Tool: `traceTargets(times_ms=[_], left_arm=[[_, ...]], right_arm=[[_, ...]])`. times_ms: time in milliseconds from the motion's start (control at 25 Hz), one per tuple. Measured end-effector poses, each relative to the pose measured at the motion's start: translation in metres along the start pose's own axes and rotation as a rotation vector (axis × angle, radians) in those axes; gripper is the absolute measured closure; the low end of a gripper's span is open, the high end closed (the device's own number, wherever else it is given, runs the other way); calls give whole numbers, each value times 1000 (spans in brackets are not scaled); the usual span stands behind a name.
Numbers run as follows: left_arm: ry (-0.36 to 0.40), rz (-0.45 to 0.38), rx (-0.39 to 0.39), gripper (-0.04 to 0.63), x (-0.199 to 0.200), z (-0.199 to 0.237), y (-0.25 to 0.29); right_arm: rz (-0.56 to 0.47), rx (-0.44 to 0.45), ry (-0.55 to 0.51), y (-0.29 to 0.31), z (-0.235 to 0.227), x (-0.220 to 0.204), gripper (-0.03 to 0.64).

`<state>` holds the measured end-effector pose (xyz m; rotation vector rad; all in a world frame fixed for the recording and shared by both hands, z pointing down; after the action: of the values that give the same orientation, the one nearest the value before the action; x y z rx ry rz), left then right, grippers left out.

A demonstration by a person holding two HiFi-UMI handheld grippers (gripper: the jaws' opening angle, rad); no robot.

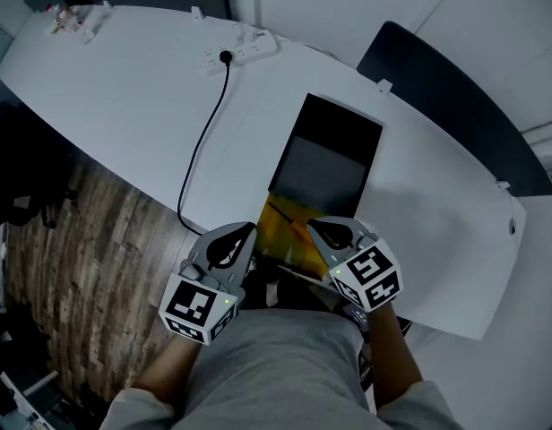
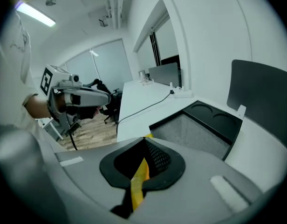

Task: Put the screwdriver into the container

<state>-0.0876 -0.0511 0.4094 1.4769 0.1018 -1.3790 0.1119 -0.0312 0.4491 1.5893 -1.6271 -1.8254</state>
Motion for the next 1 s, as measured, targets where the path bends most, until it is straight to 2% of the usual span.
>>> traceTargets(times_ms=[200, 400, 520, 720, 1000], left_arm=[[-4, -24, 32, 594, 6, 4, -11], [1, -40, 35, 594, 10, 1, -19], [-17, -58, 32, 594, 13, 0, -23], [-7, -71, 34, 594, 18, -1, -27], [-2, -82, 37, 594, 26, -2, -27]], right_arm=[[-156, 48, -2, -22, 6, 8, 601], [-268, 53, 17, -42, 11, 13, 601], [-345, 49, -9, -55, 17, 23, 601], [-403, 51, -74, -70, 26, 38, 601], [-444, 66, -92, -82, 30, 53, 602]])
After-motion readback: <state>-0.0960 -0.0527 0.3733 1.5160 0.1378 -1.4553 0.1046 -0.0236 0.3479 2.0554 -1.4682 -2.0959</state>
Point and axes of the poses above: the fingertips, and each gripper's own axes: y forward along the fingers, z to its left, x out of its top, the point moved 8 cm from there along -y, backward along the fingers, and after that the axes turned 14 degrees about z, right-handed, at the moved point
